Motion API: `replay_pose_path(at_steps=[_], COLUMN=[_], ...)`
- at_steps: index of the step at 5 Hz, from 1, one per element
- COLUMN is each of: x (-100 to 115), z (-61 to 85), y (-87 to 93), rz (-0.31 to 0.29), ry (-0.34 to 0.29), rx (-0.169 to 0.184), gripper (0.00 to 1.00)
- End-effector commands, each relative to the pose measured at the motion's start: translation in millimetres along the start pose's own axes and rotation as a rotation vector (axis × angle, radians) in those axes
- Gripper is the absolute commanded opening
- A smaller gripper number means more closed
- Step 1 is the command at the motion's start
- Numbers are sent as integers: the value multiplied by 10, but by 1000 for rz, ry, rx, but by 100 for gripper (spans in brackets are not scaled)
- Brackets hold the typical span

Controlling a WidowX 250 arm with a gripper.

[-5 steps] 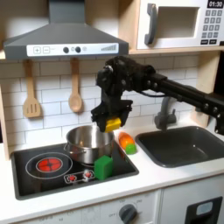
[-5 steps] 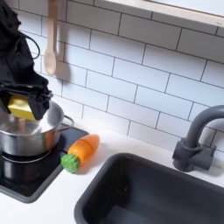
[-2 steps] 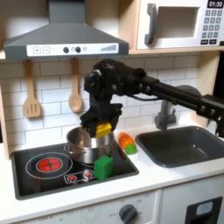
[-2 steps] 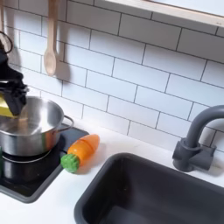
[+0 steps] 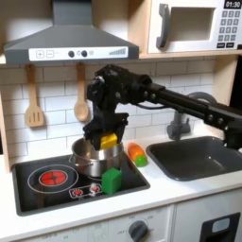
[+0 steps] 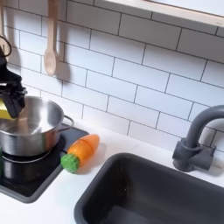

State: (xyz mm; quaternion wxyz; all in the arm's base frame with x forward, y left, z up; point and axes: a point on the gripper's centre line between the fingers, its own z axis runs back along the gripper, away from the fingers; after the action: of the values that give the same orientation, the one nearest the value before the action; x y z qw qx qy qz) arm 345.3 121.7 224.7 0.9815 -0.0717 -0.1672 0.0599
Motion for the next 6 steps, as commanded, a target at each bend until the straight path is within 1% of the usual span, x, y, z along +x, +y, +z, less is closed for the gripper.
replay_pose_path(at_steps=[1,2,3,4,5,6], x=[109,52,52,54,24,33], z=[-88,-182,-255,-364,-415,-390], y=[25,51,60,32,0,-24], rz=[8,15,16,10,1,-12], ry=[20,49,64,92,108,96], rx=[-4,-6,-15,-23,-32,-25], gripper=[0,0,0,0,0,0])
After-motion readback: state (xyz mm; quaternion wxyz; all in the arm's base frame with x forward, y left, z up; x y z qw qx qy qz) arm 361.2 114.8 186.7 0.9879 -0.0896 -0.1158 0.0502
